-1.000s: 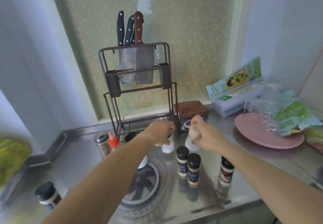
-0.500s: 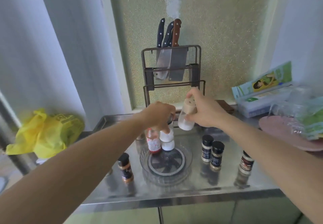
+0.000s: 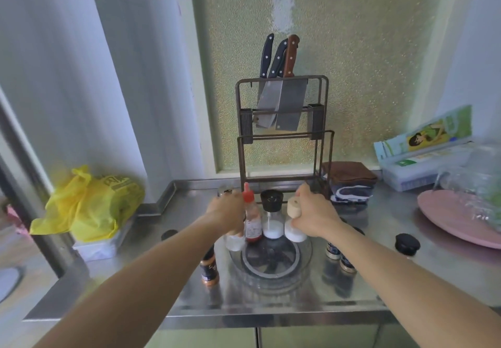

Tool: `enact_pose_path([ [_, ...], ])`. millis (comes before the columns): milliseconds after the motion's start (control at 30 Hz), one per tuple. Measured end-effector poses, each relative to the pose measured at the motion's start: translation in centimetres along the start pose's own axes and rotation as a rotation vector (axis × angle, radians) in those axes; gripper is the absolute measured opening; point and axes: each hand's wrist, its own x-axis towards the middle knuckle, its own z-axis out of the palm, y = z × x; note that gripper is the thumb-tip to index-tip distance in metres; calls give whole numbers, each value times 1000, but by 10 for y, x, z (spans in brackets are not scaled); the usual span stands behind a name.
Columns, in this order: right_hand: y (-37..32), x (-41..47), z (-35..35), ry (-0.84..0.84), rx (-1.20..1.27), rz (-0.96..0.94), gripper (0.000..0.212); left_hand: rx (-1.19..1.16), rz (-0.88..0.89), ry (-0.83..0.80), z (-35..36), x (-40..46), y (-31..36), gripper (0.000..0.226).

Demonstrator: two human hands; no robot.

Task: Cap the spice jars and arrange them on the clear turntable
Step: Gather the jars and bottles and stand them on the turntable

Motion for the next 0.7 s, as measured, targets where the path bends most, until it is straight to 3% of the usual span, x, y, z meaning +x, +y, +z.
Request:
enact_pose_path([
  [100, 2, 6, 9, -4, -22, 37, 75, -12, -28, 35, 0, 5, 2, 65],
  [233, 6, 13, 20, -18, -28, 57, 67, -15, -27, 40, 1, 9, 5, 70],
  [467, 9, 16, 36, -21, -45, 71, 63, -79, -20, -31, 8, 10, 9, 54],
  [700, 9, 17, 40, 4, -56, 70, 61, -82, -21, -1, 21, 10, 6, 45],
])
